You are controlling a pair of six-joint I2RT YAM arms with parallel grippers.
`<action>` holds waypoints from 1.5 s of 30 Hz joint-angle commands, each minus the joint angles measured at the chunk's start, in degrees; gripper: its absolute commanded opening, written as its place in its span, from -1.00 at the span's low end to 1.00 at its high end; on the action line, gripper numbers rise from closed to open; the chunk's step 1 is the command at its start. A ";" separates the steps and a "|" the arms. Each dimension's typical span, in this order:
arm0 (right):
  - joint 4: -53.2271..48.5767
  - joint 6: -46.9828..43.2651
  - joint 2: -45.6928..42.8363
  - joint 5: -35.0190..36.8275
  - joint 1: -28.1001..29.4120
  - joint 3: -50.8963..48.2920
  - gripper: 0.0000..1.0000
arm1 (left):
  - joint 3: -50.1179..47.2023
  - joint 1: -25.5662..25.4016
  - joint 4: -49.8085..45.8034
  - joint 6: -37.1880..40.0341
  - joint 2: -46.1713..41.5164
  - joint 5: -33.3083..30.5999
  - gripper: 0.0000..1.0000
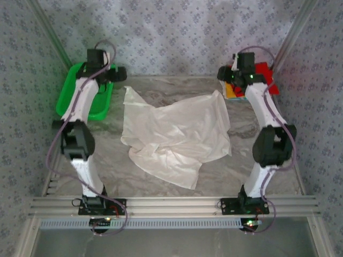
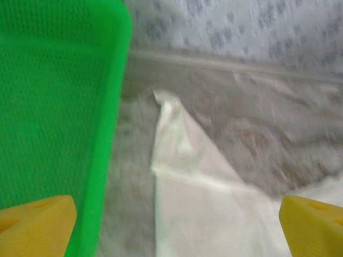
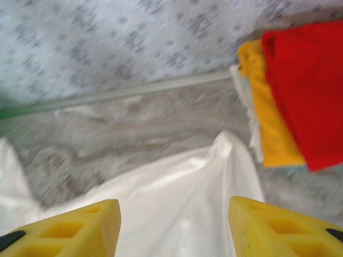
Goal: Fold and stack the t-shirts
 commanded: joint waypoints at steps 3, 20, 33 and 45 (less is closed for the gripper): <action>4.13 -1.46 -2.76 -3.92 5.89 -10.20 0.09 | -16.61 -6.13 8.94 -5.48 -8.35 2.00 0.75; 11.26 -0.66 -6.75 -4.46 7.25 -25.68 0.00 | 10.01 -9.53 -3.40 -15.92 23.27 -17.95 0.69; 14.62 1.58 -9.39 -11.13 3.01 -29.62 -0.03 | 20.74 -7.48 -6.67 -21.00 35.67 -18.17 0.62; 17.86 4.52 -10.37 -17.53 -1.83 -31.69 -0.13 | 25.39 -6.37 -5.63 -20.73 40.27 -16.61 -0.02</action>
